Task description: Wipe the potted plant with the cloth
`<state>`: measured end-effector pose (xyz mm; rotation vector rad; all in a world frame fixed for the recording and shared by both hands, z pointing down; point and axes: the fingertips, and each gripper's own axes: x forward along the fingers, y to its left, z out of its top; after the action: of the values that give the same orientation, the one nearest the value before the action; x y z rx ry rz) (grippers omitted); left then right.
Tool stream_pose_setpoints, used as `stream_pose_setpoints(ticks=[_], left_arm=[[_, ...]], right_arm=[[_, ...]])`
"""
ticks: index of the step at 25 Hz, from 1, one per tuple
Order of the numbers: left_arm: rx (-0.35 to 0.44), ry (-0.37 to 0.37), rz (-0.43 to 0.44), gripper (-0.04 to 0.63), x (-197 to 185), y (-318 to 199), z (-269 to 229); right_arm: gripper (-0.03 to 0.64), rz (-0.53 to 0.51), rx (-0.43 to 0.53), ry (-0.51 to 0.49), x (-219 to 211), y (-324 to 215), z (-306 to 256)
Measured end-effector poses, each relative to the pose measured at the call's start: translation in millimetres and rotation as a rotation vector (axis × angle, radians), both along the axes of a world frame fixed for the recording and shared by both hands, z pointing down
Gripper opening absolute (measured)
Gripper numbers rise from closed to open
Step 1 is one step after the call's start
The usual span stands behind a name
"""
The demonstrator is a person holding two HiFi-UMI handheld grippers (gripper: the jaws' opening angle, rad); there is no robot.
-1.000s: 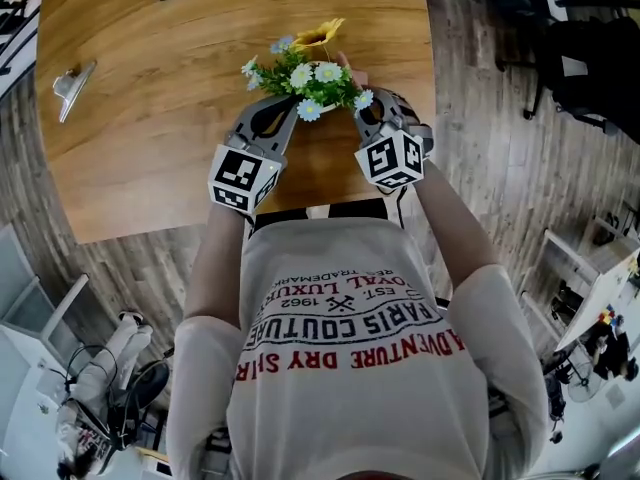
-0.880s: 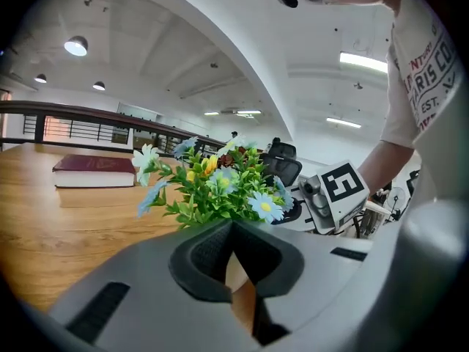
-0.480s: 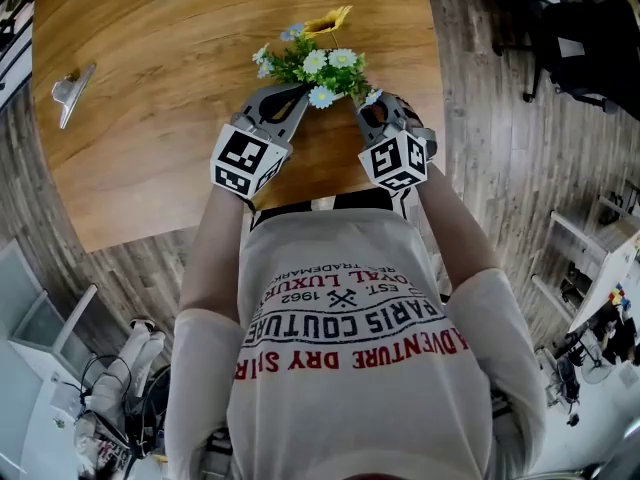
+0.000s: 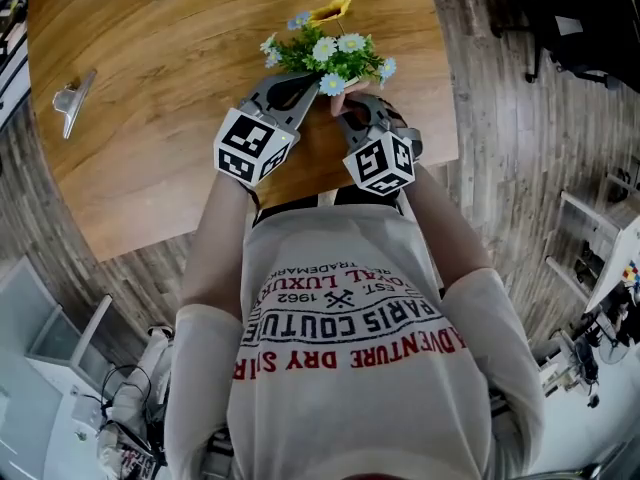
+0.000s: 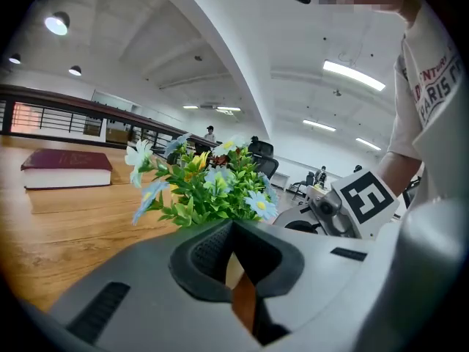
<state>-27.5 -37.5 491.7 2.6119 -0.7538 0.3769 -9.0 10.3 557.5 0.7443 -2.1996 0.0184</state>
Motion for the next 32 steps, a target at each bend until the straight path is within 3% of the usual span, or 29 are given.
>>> stream_pose_setpoints(ticks=[6,13,17,20,26,32], left_arm=[[0.001,0.003,0.060,0.015,1,-1,1],[0.024,-0.005,0.100,0.015,3,1,-1],[0.013,-0.010,0.087,0.015,3,2,0],[0.049,-0.012,0.096,0.015,5,10,-1],[0.083,-0.026,-0.049,0.015,8,15,-9],[0.040,-0.031,-0.255,0.015,1,11,-7]], right_arm=[[0.035,0.074,-0.040,-0.076,-24,0,-2],[0.035,0.171,-0.103,-0.234,-50,1,-15],[0.035,0.217,-0.147,-0.299,-41,6,-21],[0.035,0.252,-0.173,-0.303,-20,11,-18],[0.036,0.306,-0.203,-0.296,36,11,-14],[0.035,0.288,-0.191,-0.243,101,-18,-14]])
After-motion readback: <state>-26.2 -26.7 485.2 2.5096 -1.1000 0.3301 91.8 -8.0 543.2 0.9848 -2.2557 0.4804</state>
